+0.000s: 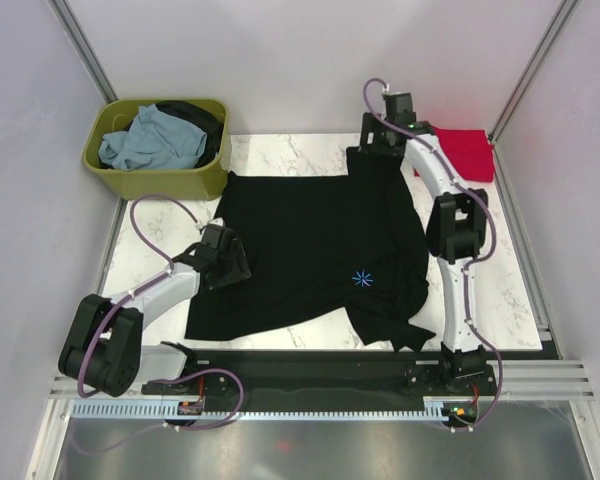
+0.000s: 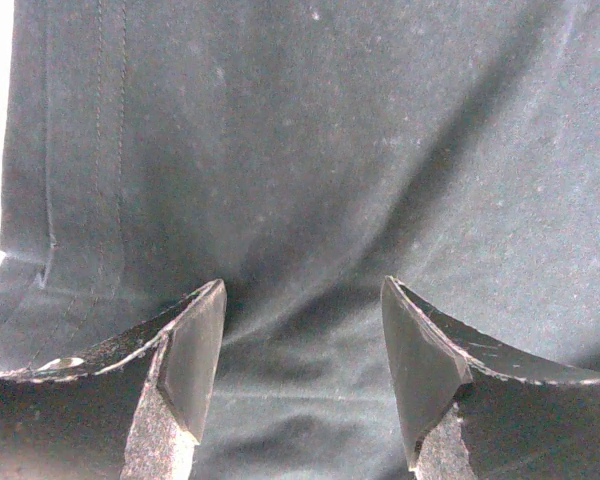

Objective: Fold and stack the t-shirts

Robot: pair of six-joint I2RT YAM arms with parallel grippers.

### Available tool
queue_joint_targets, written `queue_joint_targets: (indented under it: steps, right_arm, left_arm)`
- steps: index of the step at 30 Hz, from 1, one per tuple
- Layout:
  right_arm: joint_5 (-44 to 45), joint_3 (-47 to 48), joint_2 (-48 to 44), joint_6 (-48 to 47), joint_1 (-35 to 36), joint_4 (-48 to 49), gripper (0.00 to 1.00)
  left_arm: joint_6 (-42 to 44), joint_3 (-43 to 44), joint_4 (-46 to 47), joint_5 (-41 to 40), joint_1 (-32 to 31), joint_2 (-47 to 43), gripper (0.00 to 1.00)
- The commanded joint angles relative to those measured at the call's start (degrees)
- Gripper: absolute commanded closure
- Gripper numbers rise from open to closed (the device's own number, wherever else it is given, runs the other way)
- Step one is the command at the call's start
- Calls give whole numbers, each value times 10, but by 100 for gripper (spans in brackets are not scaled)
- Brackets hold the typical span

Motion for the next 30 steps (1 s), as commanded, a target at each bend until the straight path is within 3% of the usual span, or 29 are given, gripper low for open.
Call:
queue_joint_targets:
  steps: [1, 4, 7, 12, 13, 17, 20, 26, 30]
  right_arm:
    - [-2, -28, -142, -9, 7, 12, 10]
    - [17, -146, -237, 15, 10, 7, 13]
    - [71, -358, -346, 44, 21, 5, 16]
    - [128, -600, -540, 101, 113, 23, 16]
    - [115, -681, -564, 116, 129, 33, 16]
    - [39, -831, -631, 197, 154, 89, 16]
    - [58, -864, -629, 205, 155, 106, 17]
    - [104, -816, -545, 175, 147, 111, 13]
    - [72, -747, -406, 148, 93, 119, 14]
  left_arm:
    - [-11, 38, -34, -31, -4, -16, 29]
    - [-8, 53, -45, -43, -4, -42, 29]
    - [-16, 51, -64, -50, -4, -61, 29]
    - [-42, -2, -71, -32, -9, -119, 29]
    - [-48, -6, -71, -27, -9, -125, 29]
    - [-51, -12, -59, -20, -12, -102, 29]
    - [-52, -7, -35, 0, -12, -65, 29]
    - [-41, 23, 5, 8, -5, 28, 28]
    - [-11, 73, 29, 61, 47, 150, 28]
